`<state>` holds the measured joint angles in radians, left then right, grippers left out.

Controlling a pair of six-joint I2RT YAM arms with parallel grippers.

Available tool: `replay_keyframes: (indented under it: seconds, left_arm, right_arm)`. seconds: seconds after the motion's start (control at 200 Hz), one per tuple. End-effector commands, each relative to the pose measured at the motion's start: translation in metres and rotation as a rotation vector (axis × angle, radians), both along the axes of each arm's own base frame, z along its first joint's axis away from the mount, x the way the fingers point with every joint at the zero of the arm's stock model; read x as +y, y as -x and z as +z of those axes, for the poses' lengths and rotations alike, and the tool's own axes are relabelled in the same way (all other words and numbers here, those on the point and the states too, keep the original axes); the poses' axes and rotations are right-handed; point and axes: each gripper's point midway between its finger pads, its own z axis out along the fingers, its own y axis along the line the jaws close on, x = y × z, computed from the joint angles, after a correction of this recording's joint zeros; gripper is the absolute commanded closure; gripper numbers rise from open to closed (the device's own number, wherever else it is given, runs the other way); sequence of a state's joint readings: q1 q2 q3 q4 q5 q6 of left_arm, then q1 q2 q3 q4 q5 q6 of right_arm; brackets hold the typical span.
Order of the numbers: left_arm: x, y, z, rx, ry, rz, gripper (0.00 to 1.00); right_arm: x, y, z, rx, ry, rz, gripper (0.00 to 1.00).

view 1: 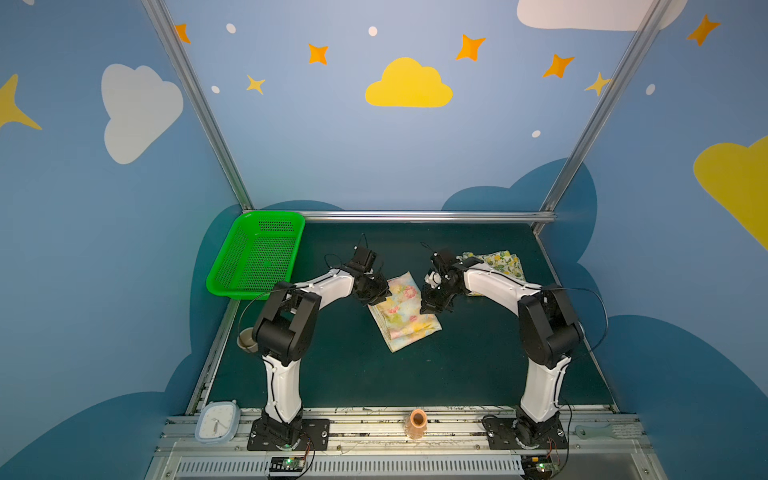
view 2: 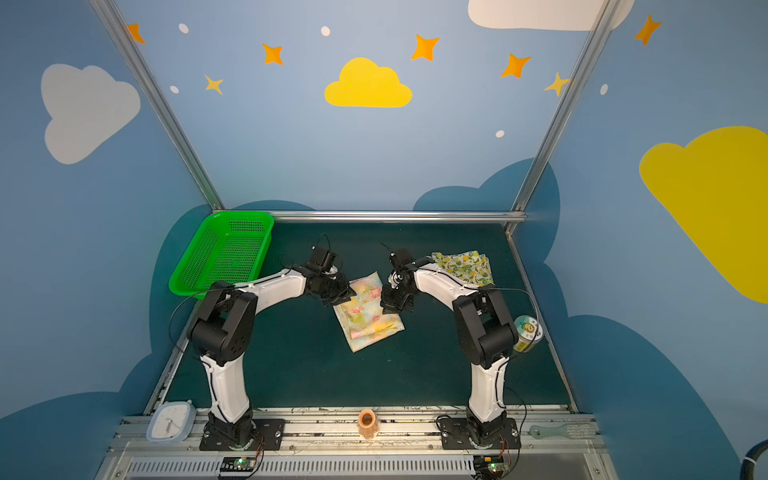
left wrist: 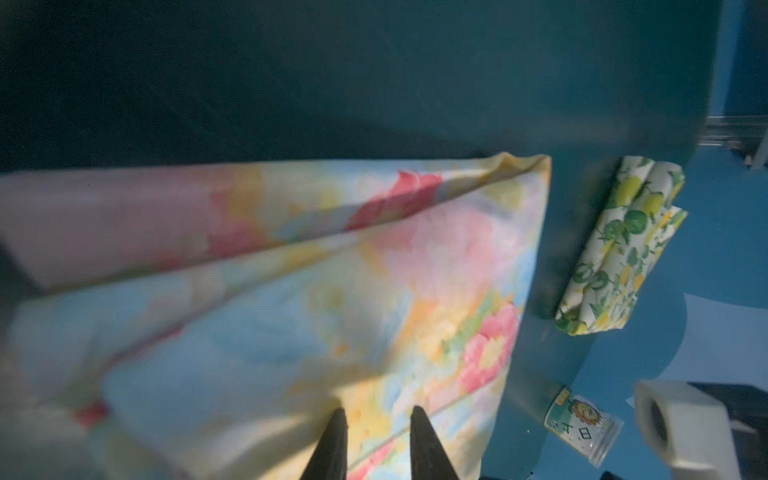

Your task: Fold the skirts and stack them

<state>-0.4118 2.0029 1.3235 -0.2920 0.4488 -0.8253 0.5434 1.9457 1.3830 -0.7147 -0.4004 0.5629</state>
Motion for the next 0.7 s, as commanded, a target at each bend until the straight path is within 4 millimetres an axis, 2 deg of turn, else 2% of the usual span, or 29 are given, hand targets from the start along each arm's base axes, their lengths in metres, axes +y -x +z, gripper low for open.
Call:
replay_keyframes:
  seconds: [0.0, 0.16, 0.275, 0.335, 0.425, 0.551, 0.631, 0.696]
  left_arm:
    - [-0.006, -0.015, -0.006, 0.007, 0.005, -0.011, 0.73]
    - [-0.012, -0.034, -0.026, 0.035, -0.005, -0.033, 0.73]
    - [-0.014, -0.052, -0.032, 0.031, 0.004, -0.047, 0.73]
    - [-0.015, -0.061, -0.031, 0.014, 0.013, -0.06, 0.73]
    - [-0.02, -0.076, -0.018, -0.031, 0.033, -0.085, 0.73]
    - [-0.023, -0.086, 0.024, -0.115, 0.094, -0.093, 0.73]
    - [-0.019, -0.081, 0.053, -0.153, 0.139, -0.071, 0.72]
    - [-0.015, -0.068, 0.069, -0.159, 0.148, -0.056, 0.72]
  right_arm:
    - [-0.006, 0.016, -0.022, 0.06, 0.039, 0.026, 1.0]
    - [-0.003, 0.031, -0.038, 0.098, 0.061, 0.018, 1.0]
    - [0.009, 0.043, -0.046, 0.114, 0.077, 0.012, 1.0]
    - [0.022, 0.048, -0.047, 0.11, 0.071, 0.02, 1.0]
    - [0.048, 0.047, -0.042, 0.077, 0.054, 0.033, 1.0]
    - [0.081, 0.034, -0.02, 0.023, -0.011, 0.048, 1.0]
    - [0.088, 0.023, 0.004, -0.023, -0.061, 0.051, 1.0]
    - [0.084, 0.011, 0.023, -0.042, -0.103, 0.046, 1.0]
